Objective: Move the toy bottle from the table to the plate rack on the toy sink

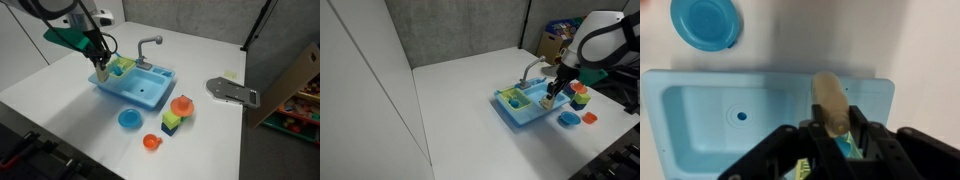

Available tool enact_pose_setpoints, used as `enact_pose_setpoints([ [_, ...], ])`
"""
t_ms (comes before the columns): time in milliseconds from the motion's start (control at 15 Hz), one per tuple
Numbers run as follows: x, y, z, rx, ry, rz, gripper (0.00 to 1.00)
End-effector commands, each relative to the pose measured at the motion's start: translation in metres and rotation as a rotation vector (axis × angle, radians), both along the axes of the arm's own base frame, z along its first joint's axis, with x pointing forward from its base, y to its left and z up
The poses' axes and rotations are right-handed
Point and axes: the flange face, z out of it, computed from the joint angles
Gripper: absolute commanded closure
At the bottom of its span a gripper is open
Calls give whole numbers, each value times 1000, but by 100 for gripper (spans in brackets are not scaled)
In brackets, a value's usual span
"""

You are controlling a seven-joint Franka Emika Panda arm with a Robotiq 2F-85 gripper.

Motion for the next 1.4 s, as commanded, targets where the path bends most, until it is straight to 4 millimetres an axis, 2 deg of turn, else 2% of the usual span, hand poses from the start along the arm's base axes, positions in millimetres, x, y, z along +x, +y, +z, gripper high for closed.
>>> enact_pose_setpoints([
  [0,0,0,2,3,1,0,69],
  [200,0,0,3,4,1,-1,69],
  [267,0,0,3,4,1,-1,91],
  [733,15,4,18,-53,12,-32,90],
  [1067,44,17,27,-54,7,-76,90],
  [1333,68,23,19,-68,23,-133,90],
])
